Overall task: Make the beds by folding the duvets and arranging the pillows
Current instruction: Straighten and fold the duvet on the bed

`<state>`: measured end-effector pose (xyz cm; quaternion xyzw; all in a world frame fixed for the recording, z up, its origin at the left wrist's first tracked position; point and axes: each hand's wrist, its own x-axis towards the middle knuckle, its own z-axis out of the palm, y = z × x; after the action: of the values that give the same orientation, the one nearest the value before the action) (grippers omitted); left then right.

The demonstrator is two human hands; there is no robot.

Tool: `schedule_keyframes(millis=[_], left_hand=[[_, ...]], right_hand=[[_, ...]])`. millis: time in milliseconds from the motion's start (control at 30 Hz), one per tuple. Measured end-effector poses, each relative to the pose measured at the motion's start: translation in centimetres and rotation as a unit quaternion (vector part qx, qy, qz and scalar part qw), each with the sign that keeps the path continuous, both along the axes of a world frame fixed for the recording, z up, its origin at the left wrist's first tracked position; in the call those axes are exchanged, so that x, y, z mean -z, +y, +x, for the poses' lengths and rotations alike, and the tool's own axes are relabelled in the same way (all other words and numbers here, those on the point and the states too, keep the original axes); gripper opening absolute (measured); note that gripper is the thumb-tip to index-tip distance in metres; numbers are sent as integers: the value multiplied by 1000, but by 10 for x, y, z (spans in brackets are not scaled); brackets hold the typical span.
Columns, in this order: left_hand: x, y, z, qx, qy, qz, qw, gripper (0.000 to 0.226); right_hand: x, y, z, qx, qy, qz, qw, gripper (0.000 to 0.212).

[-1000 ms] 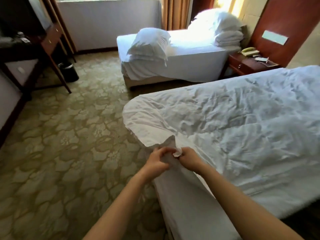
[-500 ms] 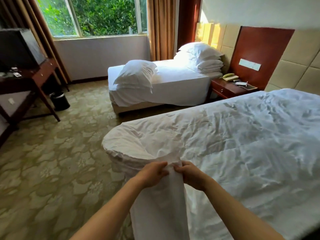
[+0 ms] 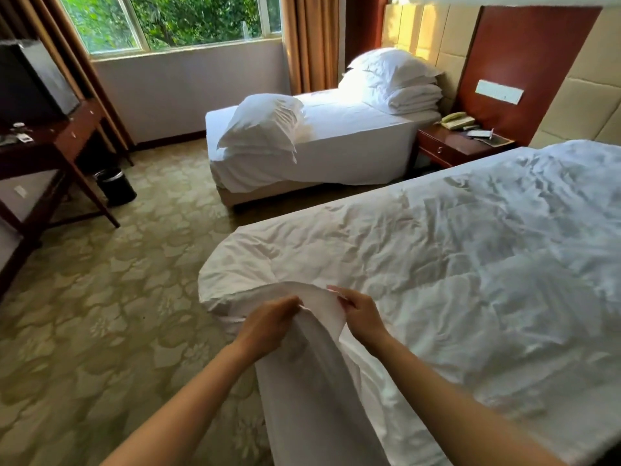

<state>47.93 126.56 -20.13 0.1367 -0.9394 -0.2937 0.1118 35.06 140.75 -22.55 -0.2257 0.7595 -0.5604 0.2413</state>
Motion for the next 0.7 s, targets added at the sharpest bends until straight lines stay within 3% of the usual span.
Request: schedule_keyframes(millis=[100, 167, 233, 367, 533, 567, 633, 700], left_hand=[[-16, -21, -2, 67, 74, 22, 995, 24], [-24, -38, -2, 77, 125, 6, 989, 23], [-32, -57, -4, 58, 153, -34, 986, 28], [-36, -89, -12, 118, 102, -29, 987, 25], [-19, -94, 7, 177, 38, 53, 982, 31], [-17, -94, 12, 176, 36, 71, 981, 31], [-13, -94, 22, 170, 34, 95, 980, 32], [-12, -97, 29, 169, 33, 101, 980, 33]], right_hand=[[-17, -16, 5, 86, 94, -19, 992, 33], [-35, -25, 12, 117, 91, -46, 988, 31], [-52, -34, 28, 76, 52, -56, 994, 25], [-51, -58, 67, 7, 73, -29, 997, 27], [-32, -69, 105, 142, 125, 8, 982, 35], [-35, -70, 114, 130, 144, 17, 981, 32], [-39, -72, 131, 71, 144, 56, 986, 5], [-40, -74, 142, 41, 197, 119, 972, 44]])
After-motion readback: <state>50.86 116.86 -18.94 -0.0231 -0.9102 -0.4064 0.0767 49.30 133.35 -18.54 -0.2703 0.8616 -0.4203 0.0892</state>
